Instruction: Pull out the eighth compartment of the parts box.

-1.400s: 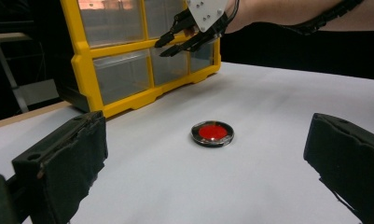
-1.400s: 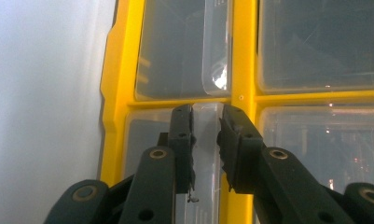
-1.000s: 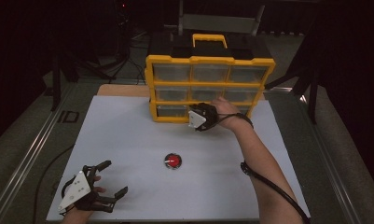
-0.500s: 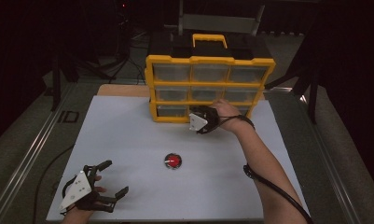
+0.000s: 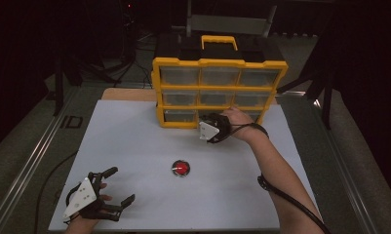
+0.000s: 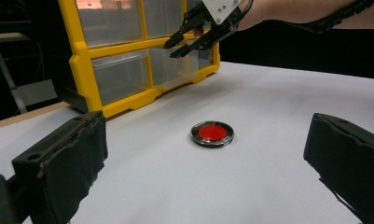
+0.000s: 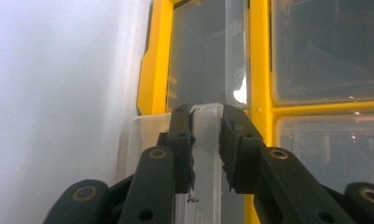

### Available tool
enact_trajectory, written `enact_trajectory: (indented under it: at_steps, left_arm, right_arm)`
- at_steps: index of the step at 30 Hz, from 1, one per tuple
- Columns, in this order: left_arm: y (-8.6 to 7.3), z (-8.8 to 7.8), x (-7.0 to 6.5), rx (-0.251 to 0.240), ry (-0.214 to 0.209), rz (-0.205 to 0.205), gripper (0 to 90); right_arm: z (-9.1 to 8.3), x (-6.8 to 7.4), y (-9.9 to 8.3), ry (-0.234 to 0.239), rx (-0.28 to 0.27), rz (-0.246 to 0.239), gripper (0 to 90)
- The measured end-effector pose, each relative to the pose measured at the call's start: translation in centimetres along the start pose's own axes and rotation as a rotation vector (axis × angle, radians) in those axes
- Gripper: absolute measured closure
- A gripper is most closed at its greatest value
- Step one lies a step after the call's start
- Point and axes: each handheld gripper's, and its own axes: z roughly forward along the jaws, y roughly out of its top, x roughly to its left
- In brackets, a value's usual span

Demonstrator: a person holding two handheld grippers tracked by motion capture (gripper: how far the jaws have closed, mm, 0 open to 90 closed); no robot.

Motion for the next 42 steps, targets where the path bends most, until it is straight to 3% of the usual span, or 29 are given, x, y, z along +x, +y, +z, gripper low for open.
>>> enact_trajectory:
  at_steps: [42]
  left_arm:
    - [0.0,0.1,0.0,0.008,-0.007,0.010,0.4]
  right_arm:
    - [-2.8,2.3,1.3,0.029,-0.047,-0.014,74.4]
